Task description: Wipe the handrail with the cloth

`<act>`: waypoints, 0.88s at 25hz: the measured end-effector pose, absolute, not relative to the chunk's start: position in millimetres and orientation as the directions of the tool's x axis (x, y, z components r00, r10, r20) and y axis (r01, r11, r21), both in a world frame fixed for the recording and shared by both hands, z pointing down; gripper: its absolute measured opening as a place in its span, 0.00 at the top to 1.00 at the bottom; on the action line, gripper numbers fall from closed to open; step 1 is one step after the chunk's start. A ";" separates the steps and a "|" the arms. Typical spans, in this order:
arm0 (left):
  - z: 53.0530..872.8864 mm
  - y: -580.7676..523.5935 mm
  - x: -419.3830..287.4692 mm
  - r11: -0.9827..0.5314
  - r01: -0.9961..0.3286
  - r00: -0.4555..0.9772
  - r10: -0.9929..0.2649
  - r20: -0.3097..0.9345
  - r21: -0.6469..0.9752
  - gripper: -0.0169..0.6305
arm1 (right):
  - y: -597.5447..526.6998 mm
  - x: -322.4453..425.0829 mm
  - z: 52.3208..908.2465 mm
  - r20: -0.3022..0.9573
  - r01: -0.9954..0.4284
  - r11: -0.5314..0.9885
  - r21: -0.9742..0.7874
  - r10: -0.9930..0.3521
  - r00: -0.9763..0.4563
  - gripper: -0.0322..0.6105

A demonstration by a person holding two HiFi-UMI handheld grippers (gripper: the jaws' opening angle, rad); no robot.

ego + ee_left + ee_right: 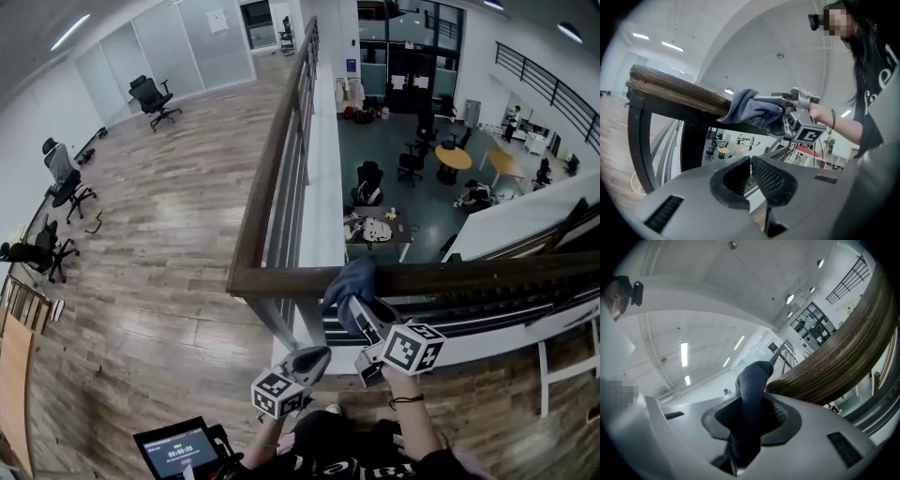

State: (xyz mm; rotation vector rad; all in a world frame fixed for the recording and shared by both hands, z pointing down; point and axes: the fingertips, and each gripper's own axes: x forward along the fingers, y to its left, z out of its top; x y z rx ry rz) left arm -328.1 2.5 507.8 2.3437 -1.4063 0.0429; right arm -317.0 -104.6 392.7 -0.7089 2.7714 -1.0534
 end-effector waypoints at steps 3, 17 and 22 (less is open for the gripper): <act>504.5 -1.2 -320.8 -0.435 -0.845 0.509 -0.834 0.215 0.313 0.97 | -109.5 -286.6 390.8 0.092 -0.438 0.616 -0.655 -0.510 -0.855 0.81; 505.3 -61.4 -197.7 -0.563 -0.751 0.646 -0.733 0.211 0.346 0.97 | -184.1 -108.0 403.6 0.104 -0.566 0.471 -0.677 -0.699 -0.707 0.81; 501.0 -90.8 -108.1 -0.601 -0.721 0.684 -0.698 0.212 0.344 0.97 | -216.0 -4.0 405.5 0.110 -0.587 0.421 -0.691 -0.742 -0.661 0.81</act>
